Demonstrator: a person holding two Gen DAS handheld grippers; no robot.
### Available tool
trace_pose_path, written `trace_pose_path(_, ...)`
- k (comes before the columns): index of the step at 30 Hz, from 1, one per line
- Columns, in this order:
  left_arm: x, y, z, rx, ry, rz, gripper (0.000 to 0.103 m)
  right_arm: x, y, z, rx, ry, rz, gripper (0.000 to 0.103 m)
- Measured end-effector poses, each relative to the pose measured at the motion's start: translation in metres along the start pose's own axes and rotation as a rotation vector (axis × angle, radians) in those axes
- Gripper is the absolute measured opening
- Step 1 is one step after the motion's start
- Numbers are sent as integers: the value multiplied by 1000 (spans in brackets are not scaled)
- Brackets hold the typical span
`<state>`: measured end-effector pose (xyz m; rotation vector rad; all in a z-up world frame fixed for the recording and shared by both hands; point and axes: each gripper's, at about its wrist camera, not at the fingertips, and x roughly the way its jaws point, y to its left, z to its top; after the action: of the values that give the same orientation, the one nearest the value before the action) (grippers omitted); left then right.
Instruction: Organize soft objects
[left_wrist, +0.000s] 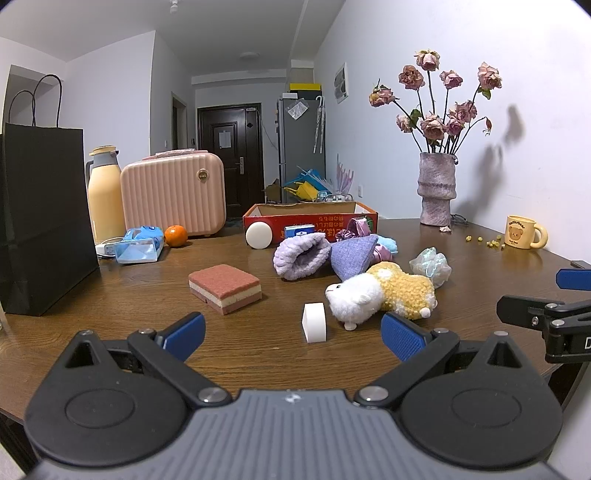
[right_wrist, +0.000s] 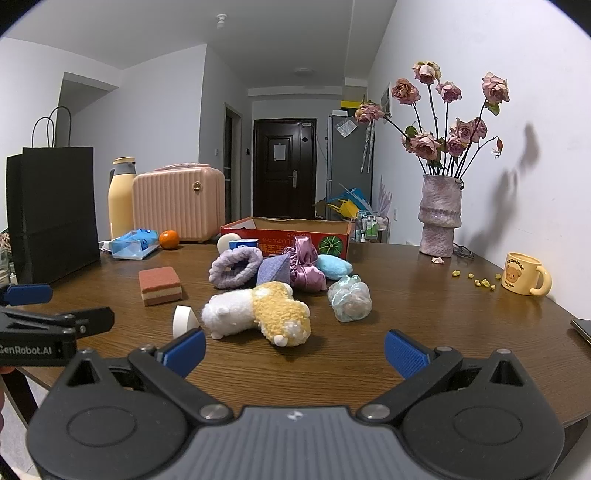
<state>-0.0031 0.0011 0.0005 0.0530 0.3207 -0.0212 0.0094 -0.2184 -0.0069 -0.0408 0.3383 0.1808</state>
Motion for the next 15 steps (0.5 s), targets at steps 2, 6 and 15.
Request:
trace_pose_path(2,0,0,0,0,-1,-1,103,0,0,0,0,0,0,103)
trace_pose_path(6,0,0,0,0,-1,-1,103,0,0,0,0,0,-1,103)
trace_pose_path(15,0,0,1,-3,-1,0,103,1,2,0,-2,1,0,103)
